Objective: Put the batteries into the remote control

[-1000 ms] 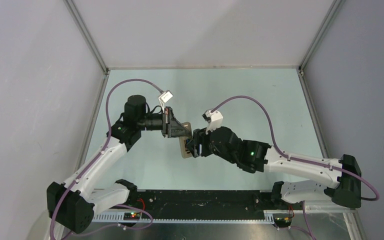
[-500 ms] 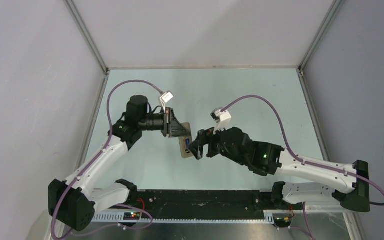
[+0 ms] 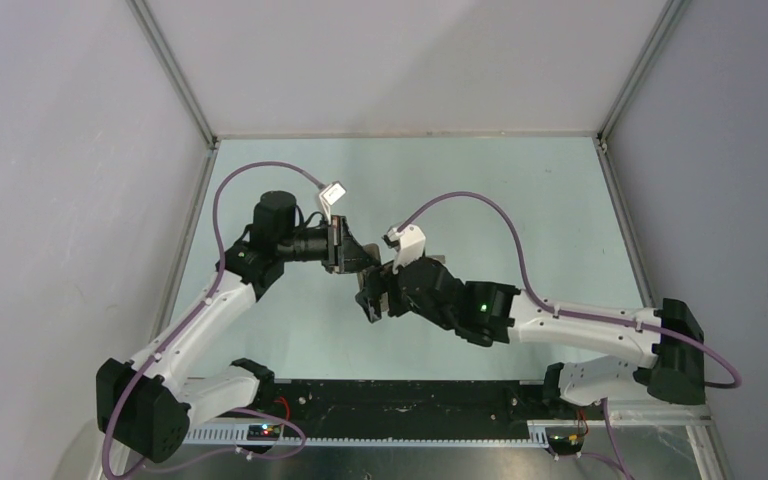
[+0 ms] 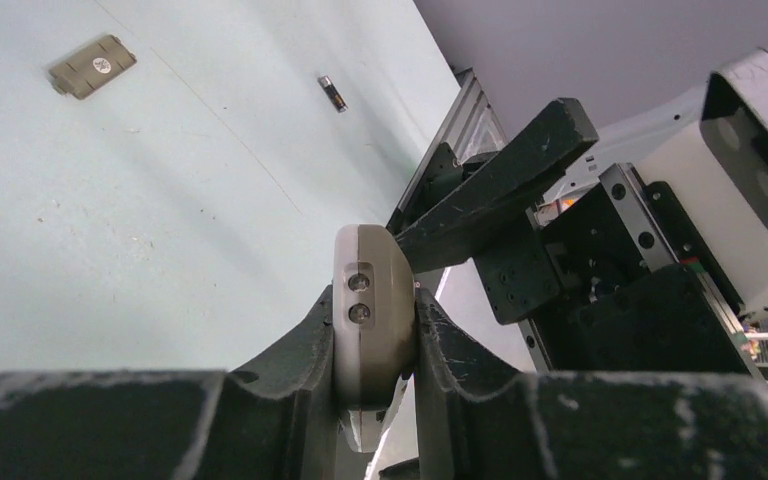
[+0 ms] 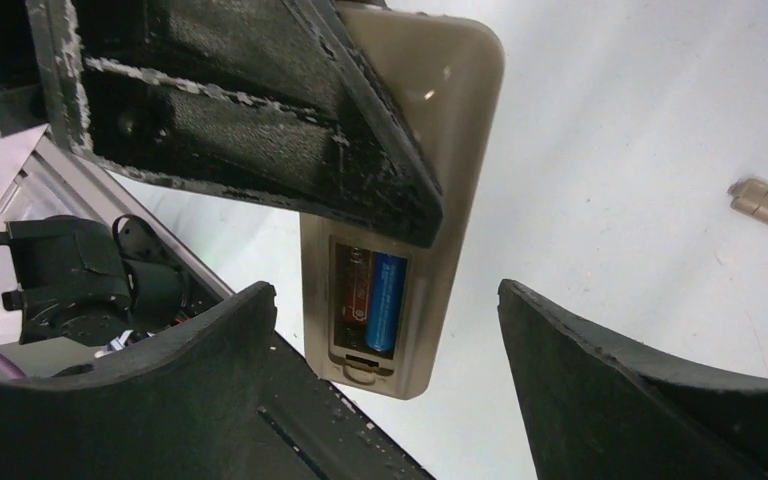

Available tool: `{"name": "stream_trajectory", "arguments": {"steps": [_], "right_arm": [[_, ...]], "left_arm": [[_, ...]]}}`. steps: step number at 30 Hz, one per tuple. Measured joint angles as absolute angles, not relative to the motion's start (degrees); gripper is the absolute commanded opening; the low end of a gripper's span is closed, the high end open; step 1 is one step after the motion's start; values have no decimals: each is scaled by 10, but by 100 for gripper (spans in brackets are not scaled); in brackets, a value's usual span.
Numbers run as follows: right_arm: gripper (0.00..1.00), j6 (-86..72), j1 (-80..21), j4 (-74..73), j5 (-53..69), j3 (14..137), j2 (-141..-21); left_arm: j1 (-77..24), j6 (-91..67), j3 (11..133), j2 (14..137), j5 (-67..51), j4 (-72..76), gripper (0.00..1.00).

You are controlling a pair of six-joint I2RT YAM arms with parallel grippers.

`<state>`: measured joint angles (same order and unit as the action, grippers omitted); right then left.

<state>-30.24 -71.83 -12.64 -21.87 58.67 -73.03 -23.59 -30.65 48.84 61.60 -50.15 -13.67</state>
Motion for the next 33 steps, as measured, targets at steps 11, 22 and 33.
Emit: {"name": "stream_trajectory", "arguments": {"steps": [11, 22, 33], "right_arm": [[61, -284, -730, -130, -240, 608, -756], [32, -268, -730, -128, -242, 613, -767], [27, -103, -727, -167, -146, 613, -743]], "left_arm": [[-232, -326, 488, 616, -487, -144, 9], [-226, -332, 489, 616, -482, -151, 31], [-220, -342, 489, 606, -517, -151, 49]]}}
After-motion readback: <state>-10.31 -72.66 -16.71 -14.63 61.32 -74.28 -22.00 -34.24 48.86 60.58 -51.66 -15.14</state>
